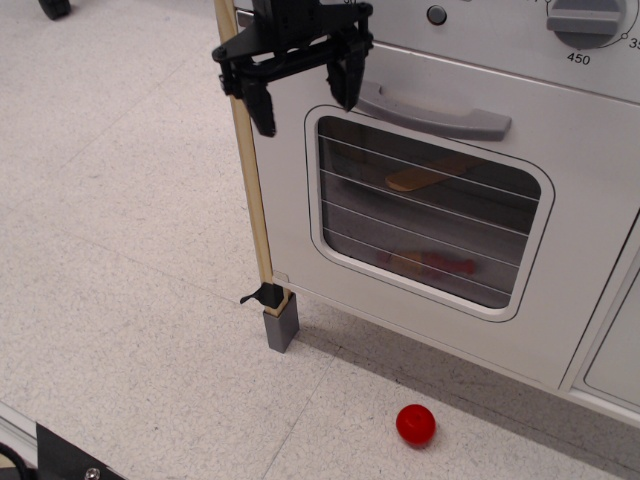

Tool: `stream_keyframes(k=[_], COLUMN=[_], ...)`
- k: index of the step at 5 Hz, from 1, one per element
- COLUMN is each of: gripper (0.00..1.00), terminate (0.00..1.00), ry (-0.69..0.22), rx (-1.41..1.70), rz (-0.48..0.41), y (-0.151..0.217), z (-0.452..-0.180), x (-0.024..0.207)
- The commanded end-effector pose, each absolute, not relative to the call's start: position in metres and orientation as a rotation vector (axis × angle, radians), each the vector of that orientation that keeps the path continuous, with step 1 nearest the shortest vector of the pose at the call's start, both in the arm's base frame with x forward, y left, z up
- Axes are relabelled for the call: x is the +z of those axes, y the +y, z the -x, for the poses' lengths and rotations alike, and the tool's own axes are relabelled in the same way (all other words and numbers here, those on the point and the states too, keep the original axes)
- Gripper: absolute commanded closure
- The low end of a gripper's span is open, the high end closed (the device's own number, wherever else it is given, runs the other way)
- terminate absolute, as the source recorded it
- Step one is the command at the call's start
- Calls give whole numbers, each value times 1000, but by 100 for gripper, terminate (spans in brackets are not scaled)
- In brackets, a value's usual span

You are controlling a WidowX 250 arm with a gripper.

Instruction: Open oven

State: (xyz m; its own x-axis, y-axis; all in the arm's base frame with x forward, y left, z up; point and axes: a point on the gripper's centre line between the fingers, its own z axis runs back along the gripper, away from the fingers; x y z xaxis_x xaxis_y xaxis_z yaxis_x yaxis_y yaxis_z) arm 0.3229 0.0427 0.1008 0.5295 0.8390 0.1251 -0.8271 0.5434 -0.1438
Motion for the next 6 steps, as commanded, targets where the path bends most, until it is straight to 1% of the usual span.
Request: stream_keyframes(k=[1,2,3,4,5,6], gripper=[0,0,0,0,0,0], terminate=[0,0,0,0,0,0], ry=[-316,-310,-324,-329,-339,-311], rx=[1174,1267,1290,1323,1372,1419], rz=[217,253,261,291,299,299], y=[19,11,0,-8,-9,-7], z=[-347,-354,-357,-361,-365,-369], x=[119,112,107,104,98,91])
